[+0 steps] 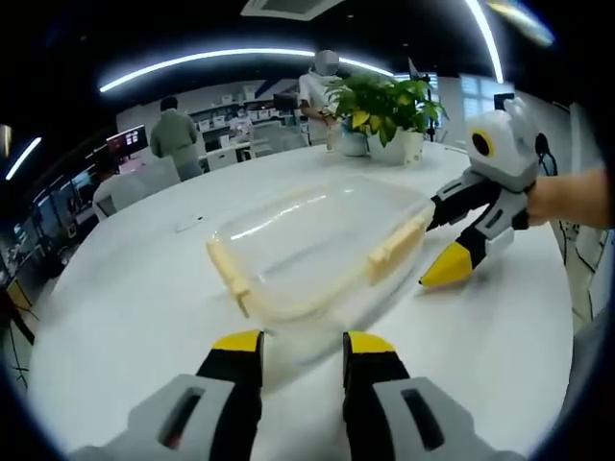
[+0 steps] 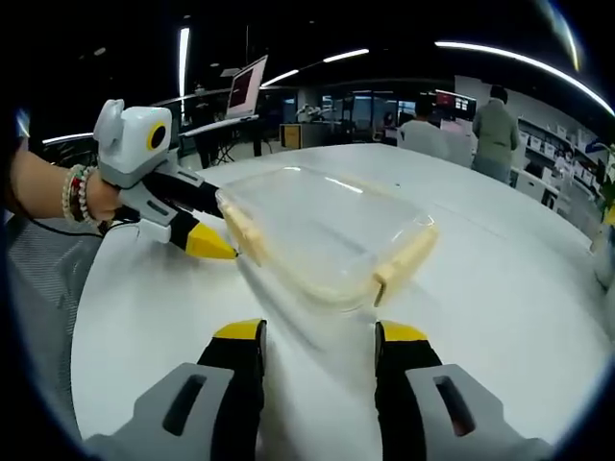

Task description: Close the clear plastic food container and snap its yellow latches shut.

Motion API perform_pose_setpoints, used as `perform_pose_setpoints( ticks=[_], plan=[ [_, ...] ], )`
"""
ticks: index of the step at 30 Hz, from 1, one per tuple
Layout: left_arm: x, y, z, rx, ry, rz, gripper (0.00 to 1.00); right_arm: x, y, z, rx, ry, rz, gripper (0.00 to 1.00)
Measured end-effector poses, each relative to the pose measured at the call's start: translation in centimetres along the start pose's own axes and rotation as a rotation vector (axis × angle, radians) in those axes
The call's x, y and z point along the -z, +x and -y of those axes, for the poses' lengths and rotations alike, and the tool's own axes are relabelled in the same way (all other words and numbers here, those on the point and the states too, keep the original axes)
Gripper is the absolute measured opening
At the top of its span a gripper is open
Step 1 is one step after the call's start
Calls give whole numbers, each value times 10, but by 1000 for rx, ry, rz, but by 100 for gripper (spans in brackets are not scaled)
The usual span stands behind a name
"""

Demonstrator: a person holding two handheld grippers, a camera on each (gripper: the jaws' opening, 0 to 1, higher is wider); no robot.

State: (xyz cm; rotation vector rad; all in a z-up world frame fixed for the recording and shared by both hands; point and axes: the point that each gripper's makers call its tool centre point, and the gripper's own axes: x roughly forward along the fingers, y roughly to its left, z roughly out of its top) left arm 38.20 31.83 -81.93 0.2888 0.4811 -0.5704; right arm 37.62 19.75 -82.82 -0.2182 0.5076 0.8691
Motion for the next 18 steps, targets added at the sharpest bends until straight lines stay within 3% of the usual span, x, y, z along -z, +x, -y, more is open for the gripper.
perform_pose_setpoints(
  ticks=[18],
  plan=[
    [-7,23,-52,-27,-1,1,27,-31,43,20,7,36,24,42]
  ],
)
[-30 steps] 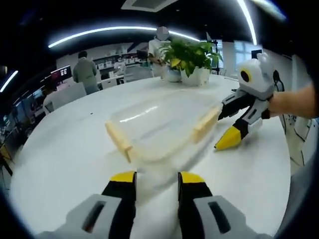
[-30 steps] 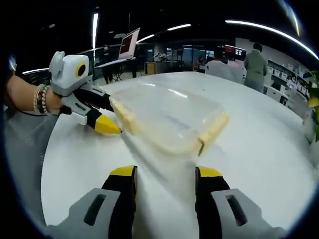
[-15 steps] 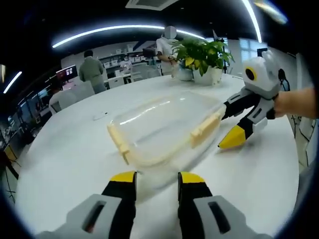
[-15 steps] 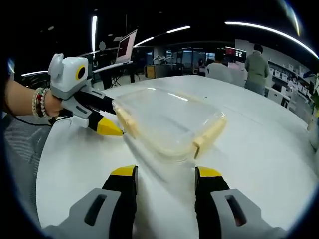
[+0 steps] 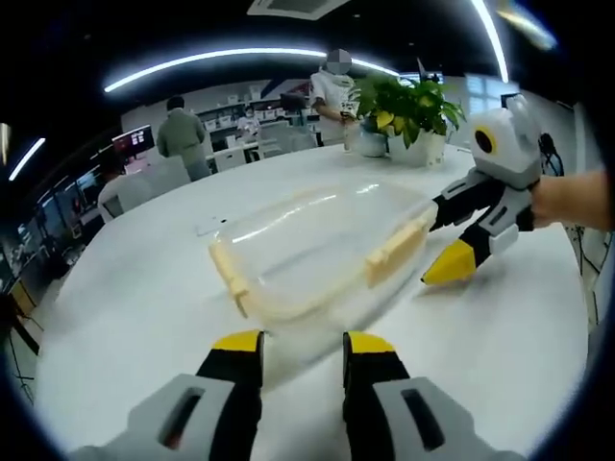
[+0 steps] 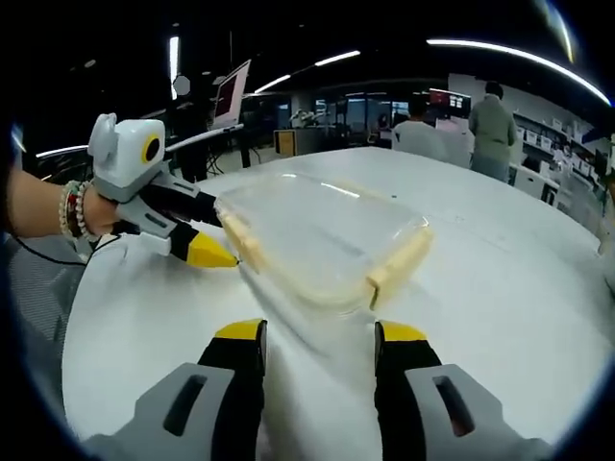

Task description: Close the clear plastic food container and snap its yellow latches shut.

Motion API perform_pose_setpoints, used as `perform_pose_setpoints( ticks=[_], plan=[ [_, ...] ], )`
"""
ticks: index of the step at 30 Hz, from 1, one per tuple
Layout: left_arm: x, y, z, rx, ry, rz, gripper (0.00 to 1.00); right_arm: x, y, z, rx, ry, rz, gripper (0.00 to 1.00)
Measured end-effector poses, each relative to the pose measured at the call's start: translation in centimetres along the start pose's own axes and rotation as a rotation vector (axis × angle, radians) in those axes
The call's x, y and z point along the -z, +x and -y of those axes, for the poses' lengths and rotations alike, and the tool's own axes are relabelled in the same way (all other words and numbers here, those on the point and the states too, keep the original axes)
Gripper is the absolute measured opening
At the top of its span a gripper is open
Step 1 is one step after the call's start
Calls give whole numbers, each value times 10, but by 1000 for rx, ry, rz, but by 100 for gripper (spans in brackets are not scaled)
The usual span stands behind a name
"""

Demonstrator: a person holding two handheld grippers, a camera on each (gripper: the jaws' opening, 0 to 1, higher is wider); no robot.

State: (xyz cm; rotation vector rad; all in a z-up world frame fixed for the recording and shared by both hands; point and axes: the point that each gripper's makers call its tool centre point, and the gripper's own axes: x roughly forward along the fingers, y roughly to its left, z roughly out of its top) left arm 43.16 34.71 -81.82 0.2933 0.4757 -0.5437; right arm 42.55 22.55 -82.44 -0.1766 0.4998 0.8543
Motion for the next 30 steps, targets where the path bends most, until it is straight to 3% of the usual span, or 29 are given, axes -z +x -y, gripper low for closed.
perform_pose_setpoints(
  ticks=[30],
  plan=[
    [-13,38,-49,-8,13,49,28,-31,40,28,38,17,66,41]
  ],
)
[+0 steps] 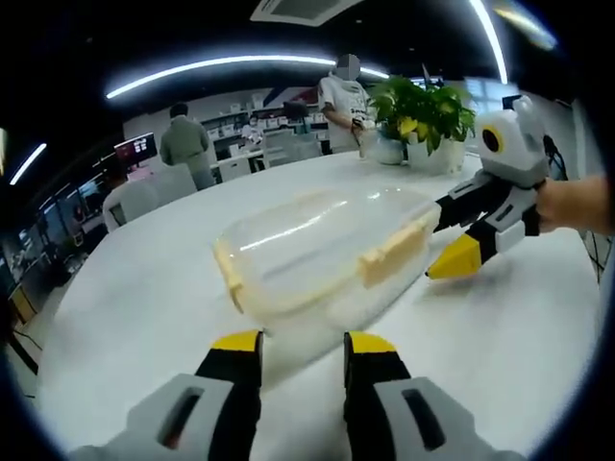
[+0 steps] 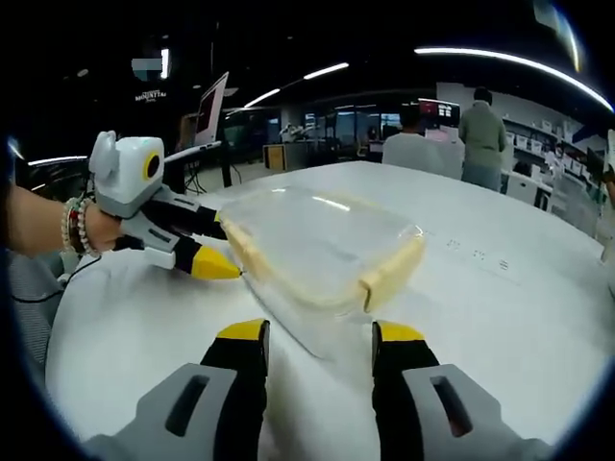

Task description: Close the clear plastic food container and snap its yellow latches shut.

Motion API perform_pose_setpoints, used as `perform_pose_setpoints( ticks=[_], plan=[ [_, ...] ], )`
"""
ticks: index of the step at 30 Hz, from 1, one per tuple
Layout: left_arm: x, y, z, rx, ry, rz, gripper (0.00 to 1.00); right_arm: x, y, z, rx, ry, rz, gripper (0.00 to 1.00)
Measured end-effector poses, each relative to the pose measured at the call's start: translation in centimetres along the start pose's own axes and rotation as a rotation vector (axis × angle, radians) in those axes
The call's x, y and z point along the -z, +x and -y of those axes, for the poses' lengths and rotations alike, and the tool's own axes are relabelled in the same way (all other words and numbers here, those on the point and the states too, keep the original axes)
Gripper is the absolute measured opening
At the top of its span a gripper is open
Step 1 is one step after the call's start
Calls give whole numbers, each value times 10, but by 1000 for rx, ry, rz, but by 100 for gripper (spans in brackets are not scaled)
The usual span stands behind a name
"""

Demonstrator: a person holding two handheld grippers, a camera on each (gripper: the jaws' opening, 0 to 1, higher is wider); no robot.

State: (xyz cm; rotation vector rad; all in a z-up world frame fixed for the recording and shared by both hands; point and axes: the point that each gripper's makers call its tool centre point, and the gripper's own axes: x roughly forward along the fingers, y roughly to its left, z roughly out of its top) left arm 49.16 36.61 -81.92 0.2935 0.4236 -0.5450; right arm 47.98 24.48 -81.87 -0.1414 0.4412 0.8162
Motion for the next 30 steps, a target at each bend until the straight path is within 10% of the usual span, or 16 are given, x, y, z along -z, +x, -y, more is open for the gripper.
perform_pose_setpoints(
  ticks=[21,30],
  plan=[
    [-2,-3,-6,-1,-3,10,28,-13,1,7,24,9,42,43],
    [-15,-12,1,17,-44,51,52,-25,-12,5,25,21,59,52]
  ],
)
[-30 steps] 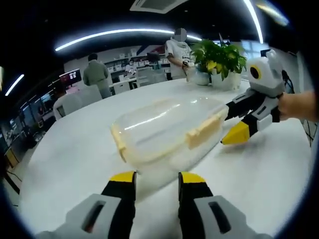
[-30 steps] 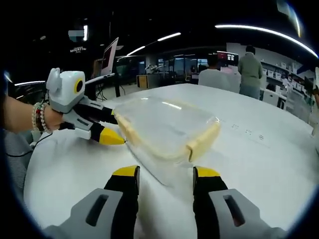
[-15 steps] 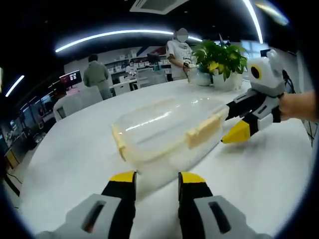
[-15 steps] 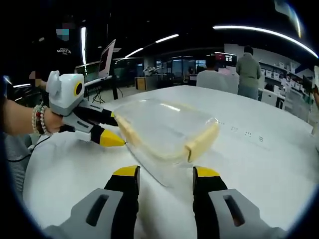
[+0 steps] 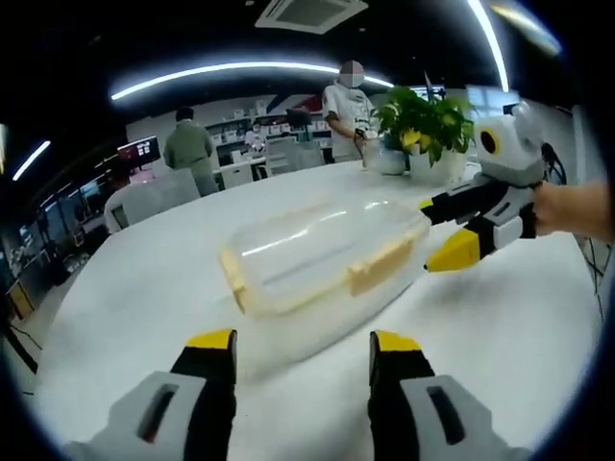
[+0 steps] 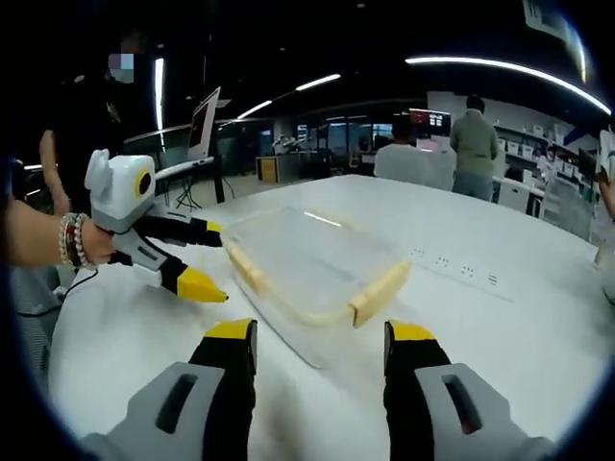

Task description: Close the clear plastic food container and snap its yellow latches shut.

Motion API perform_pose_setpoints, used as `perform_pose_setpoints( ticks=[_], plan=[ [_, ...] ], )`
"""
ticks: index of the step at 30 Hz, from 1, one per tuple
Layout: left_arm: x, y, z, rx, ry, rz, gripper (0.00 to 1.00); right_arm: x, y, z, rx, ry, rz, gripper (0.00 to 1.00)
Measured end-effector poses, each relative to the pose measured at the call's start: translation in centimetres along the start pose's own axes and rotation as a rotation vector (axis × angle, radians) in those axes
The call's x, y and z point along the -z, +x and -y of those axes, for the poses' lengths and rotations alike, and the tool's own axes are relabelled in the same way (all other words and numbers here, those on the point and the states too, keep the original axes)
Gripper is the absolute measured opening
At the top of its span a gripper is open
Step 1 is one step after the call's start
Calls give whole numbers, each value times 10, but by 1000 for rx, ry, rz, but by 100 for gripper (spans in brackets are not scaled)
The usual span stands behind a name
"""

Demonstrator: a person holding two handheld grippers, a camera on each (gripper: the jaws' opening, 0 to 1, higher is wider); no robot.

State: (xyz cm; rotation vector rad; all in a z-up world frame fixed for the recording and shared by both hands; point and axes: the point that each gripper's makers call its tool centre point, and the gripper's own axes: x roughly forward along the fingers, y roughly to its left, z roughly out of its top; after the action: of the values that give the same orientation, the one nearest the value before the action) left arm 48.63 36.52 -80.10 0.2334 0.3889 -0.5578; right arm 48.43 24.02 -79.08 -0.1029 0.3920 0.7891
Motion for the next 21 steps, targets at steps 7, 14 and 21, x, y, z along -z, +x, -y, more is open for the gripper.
perform_pose_setpoints(
  ticks=[7,14,21],
  plan=[
    [-12,-16,1,-27,-34,23,82,-19,-20,-3,26,3,58,69],
    [-31,-49,5,-56,-35,93,90,-35,-47,-6,73,77,157,84],
    [-32,-83,11,-60,-86,111,96,-40,-76,-19,103,97,191,91]
  ],
)
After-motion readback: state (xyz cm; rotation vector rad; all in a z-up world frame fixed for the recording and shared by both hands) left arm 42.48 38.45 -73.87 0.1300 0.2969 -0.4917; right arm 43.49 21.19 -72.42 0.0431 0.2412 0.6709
